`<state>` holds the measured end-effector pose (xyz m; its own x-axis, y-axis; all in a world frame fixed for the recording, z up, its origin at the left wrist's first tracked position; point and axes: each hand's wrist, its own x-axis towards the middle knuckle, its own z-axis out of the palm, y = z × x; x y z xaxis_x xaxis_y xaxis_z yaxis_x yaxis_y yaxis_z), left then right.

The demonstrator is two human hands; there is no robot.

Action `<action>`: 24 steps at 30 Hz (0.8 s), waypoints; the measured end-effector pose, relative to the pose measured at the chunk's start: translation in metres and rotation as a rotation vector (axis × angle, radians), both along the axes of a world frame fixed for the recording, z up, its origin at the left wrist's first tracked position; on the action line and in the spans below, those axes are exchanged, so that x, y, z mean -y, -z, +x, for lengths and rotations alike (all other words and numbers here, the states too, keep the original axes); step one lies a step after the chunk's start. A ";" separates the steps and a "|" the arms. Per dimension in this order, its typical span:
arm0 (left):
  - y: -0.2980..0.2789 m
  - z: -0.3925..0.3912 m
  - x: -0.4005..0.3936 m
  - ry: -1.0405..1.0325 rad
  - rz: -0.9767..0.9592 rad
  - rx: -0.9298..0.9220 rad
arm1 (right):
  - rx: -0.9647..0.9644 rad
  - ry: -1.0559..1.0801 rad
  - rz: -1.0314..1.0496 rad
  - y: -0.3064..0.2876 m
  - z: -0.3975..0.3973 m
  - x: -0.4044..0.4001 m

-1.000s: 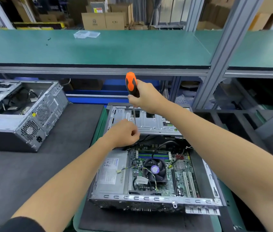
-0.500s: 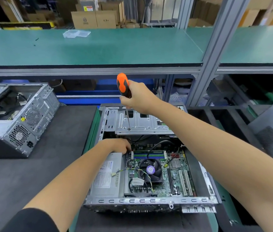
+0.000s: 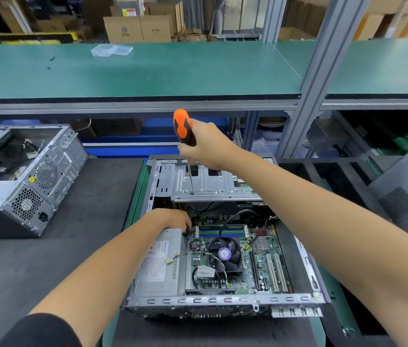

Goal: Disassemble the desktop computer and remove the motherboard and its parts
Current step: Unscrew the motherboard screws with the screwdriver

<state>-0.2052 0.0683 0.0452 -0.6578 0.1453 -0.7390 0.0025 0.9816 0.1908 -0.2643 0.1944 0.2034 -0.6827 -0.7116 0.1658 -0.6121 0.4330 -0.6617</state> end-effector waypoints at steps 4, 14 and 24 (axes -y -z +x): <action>0.011 -0.003 0.004 -0.012 -0.091 0.035 | -0.002 0.005 -0.007 0.000 0.000 -0.003; 0.016 -0.007 0.002 -0.015 -0.188 0.060 | 0.000 0.013 0.000 0.003 0.004 -0.004; 0.017 -0.009 -0.003 0.070 -0.264 0.054 | 0.030 0.032 -0.021 0.009 0.004 -0.007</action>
<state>-0.2137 0.0709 0.0278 -0.6113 -0.0131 -0.7913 0.0686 0.9952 -0.0695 -0.2606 0.2017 0.1948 -0.7098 -0.6862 0.1590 -0.5778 0.4381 -0.6887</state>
